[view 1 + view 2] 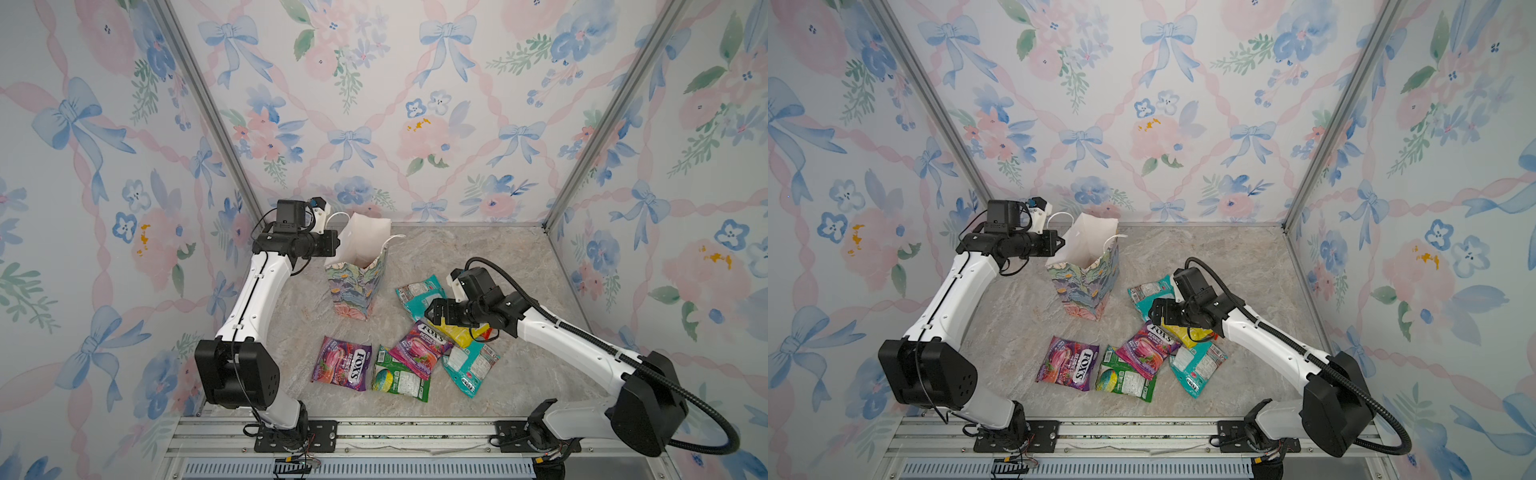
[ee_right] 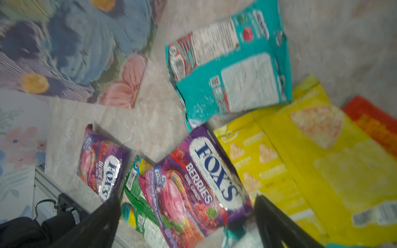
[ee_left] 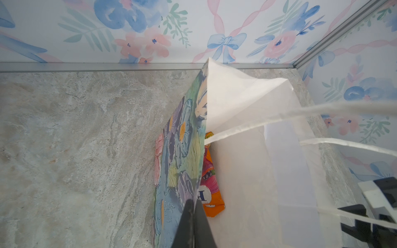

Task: Place the snacks into the paper bag
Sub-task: 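Move the right gripper down toward the teal snack bag on the table, then close the right gripper on the teal snack bag's edge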

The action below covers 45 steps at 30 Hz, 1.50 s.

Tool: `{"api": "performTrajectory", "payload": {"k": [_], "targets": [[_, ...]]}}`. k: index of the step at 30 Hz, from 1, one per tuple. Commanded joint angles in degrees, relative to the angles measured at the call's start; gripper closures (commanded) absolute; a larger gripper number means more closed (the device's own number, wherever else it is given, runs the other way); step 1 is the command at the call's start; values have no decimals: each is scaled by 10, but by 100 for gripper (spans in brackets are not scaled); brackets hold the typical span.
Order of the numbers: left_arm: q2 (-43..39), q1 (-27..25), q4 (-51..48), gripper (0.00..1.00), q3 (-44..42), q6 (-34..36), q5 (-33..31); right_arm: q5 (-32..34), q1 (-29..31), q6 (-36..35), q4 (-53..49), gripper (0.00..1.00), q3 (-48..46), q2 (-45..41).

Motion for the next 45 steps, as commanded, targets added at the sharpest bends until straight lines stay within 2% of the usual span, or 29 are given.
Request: {"api": "performTrajectory", "payload": {"k": [1, 6, 12, 23, 31, 45], "targets": [[4, -2, 5, 100, -7, 0, -4, -17, 18, 49, -65, 2, -33, -55], [9, -2, 5, 100, -8, -2, 0, -26, 46, 49, -127, 5, -38, -89], [10, -2, 5, 100, -7, -3, 3, -40, 48, 65, -147, 11, -86, -119], [11, -2, 4, 100, -7, -3, 5, -40, -12, 98, -210, 15, -168, -203], [12, -2, 5, 100, -7, -3, 5, -100, -87, 118, -144, 21, -263, -238], [14, -3, 4, 100, -7, -3, 4, -102, -156, 117, -55, 23, -316, -231]]}}
